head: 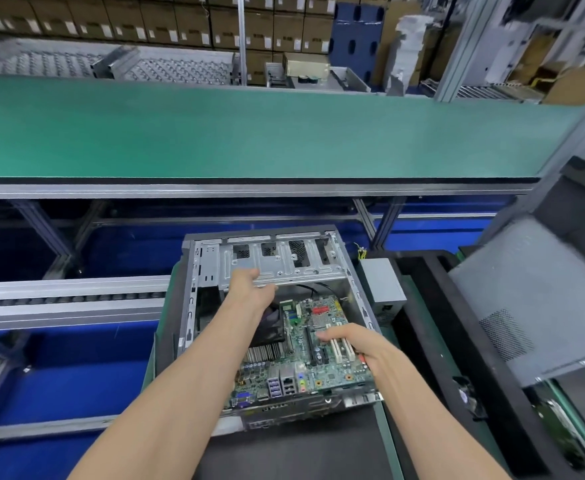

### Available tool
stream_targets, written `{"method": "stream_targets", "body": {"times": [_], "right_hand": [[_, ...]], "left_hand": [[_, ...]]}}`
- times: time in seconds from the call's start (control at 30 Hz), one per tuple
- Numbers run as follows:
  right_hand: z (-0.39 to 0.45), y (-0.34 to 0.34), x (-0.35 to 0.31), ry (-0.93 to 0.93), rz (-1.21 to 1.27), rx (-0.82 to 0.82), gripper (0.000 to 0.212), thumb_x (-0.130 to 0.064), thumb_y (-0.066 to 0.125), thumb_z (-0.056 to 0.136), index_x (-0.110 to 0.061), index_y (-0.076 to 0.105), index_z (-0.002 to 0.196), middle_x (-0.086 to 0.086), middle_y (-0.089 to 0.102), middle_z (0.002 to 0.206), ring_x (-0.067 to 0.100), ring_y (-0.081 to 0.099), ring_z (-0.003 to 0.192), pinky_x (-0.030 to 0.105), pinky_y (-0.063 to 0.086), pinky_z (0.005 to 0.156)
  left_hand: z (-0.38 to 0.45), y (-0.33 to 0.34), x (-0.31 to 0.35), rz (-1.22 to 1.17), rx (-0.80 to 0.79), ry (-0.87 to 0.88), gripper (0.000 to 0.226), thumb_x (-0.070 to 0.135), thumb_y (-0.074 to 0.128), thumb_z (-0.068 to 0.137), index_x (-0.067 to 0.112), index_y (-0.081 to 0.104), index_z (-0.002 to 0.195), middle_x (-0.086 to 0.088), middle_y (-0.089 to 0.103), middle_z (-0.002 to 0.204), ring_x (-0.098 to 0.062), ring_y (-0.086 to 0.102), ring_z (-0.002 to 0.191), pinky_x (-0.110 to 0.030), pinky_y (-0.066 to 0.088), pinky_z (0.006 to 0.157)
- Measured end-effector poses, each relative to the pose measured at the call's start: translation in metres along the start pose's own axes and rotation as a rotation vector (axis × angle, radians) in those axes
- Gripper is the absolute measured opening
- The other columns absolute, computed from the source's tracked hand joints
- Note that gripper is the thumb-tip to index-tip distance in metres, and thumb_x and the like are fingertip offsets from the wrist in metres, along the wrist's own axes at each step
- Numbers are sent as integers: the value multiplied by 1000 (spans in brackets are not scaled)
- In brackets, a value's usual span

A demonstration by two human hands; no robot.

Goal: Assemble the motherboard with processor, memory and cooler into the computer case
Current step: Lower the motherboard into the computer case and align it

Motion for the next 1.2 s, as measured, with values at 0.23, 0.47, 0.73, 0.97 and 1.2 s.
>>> {"method": "stream_targets", "body": {"times": [0.23,0.47,0.73,0.97,1.2], "right_hand": [[11,1,-2,7,22,8,40,-27,85,76,-19,65,110,8,38,158,25,36,141,37,31,97],[15,4,-7,23,-35,6,32,-26,85,73,-27,58,90,10,37,158,28,36,141,43,32,108],[33,5,-8,16,-41,2,29,-25,85,73,-28,59,86,10,40,156,21,39,111,30,36,67],[50,8,-1,23,-115,-1,52,-26,87,68,-15,64,113,11,43,154,23,40,115,40,33,92],[56,6,-5,31,-96,4,86,-33,90,64,-12,54,139,10,40,156,26,42,126,44,34,92]], "left_hand": [[-13,-5,17,23,-45,-70,46,-5,54,97,4,48,141,-18,11,164,-36,23,149,-35,41,112],[-13,-44,26,632,5,313,15,-6,66,85,3,71,96,-16,62,132,-30,61,114,-42,49,104],[-2,-56,5,1331,39,418,106,71,68,65,15,37,149,-10,45,146,-31,44,133,-49,40,110],[16,-50,-7,1269,-22,165,88,56,89,55,3,62,119,-10,63,125,-23,60,103,-37,46,83],[21,-47,-7,1274,106,343,43,42,91,57,13,60,66,1,60,66,-14,55,65,-28,38,55]]}}
Point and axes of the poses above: each hand's wrist, its own z-axis towards the middle knuckle, its own y-axis out of the palm, x = y × z, the point moved 4 cm from there along z, towards the middle knuckle
